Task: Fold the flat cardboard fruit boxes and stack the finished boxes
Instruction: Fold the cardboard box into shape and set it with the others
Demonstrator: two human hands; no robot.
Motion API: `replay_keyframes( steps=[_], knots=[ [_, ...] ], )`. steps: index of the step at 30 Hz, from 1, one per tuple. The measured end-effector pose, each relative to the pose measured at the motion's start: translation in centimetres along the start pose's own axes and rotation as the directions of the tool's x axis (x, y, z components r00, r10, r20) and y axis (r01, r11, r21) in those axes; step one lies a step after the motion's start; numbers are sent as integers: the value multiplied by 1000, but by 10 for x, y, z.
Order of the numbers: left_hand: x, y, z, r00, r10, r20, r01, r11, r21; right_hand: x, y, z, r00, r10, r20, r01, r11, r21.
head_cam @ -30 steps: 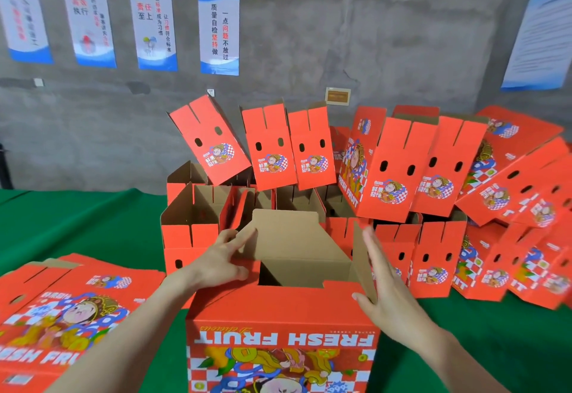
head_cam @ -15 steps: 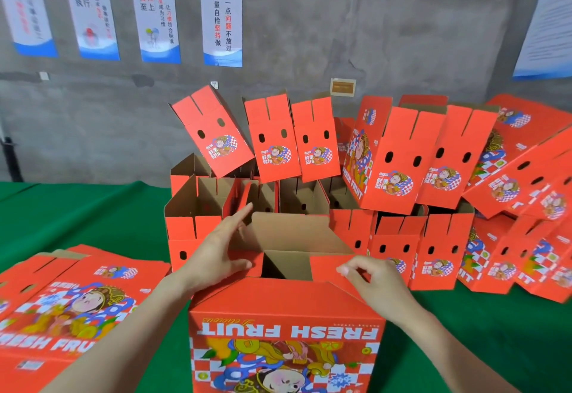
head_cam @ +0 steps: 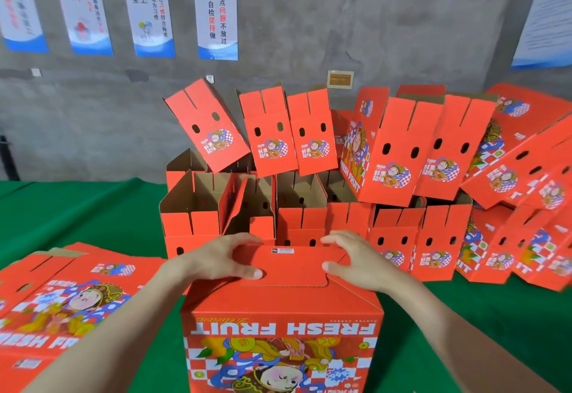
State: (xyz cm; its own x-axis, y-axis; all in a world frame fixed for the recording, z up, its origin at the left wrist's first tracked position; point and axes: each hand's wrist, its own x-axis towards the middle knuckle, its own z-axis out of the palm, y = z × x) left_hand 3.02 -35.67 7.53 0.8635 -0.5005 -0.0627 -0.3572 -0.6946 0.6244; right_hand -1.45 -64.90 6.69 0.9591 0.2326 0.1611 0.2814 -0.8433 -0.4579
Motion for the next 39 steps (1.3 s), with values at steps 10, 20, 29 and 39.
replay_keyframes(
  steps=[10, 20, 29, 39],
  knots=[
    [15, 2, 9, 991, -73, -113, 104, 951, 291, 18, -3, 12, 988, 113, 109, -111, 994, -23],
    [14, 9, 18, 978, -103, -181, 172, 888, 427, 18, -7, 21, 992, 117, 40, -105, 970, -219],
    [9, 8, 5, 994, -64, -88, 81, 975, 207, 11, -2, 17, 996, 64, 66, -60, 997, -54],
    [-37, -49, 18, 935, -351, -44, 221, 677, -702, 9, 6, 17, 996, 85, -35, -83, 995, 50]
  ],
)
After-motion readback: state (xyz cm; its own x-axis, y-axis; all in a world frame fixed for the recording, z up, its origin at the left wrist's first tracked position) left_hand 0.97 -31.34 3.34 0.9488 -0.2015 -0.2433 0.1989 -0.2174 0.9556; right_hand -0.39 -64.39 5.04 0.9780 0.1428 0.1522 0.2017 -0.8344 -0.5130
